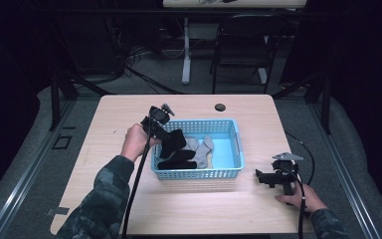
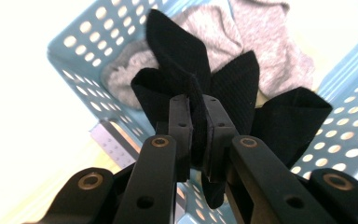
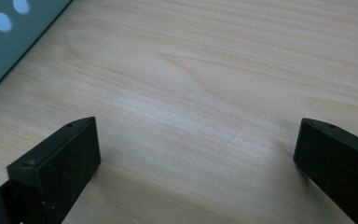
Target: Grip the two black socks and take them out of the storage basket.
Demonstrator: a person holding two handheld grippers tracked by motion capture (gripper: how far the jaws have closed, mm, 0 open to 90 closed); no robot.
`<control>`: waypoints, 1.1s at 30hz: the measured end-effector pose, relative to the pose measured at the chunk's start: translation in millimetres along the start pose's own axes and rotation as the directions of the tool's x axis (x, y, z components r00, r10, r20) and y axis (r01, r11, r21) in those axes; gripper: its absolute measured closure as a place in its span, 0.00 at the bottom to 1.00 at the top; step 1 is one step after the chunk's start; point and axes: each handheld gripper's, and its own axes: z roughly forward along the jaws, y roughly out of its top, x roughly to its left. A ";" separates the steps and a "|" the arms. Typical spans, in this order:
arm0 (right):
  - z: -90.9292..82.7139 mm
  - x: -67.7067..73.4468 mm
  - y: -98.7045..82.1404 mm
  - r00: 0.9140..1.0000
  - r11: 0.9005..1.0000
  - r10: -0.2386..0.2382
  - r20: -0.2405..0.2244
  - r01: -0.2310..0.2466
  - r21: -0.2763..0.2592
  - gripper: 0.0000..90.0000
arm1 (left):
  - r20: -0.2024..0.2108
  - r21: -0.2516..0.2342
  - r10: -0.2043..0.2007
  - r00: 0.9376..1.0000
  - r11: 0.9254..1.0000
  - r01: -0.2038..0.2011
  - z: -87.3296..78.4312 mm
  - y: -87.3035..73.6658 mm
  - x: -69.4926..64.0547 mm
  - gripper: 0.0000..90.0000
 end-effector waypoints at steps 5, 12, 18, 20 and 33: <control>0.0 0.0 0.0 1.000 1.000 0.000 0.000 0.000 0.000 0.00 | -0.013 -0.021 0.006 1.000 1.000 -0.006 -14.3 3.1 -1.1 0.94; 0.0 0.0 0.0 1.000 1.000 0.000 0.000 0.000 0.000 0.00 | -0.023 -0.047 0.026 0.999 0.999 -0.027 -33.1 8.5 -3.2 0.94; 0.0 0.0 0.0 1.000 1.000 0.000 0.000 0.000 -0.001 0.00 | -0.031 -0.073 0.048 0.998 0.996 -0.050 -49.7 14.0 -7.0 0.94; 0.1 -0.1 0.0 1.000 1.000 -0.001 -0.001 0.001 0.000 0.00 | -0.036 -0.078 0.053 0.998 0.995 -0.056 -56.0 15.8 -7.7 0.94; 0.0 0.1 0.0 1.000 1.000 0.000 0.000 0.000 0.000 0.00 | -0.076 -0.156 0.032 0.997 0.987 -0.044 -102.2 6.9 2.3 0.94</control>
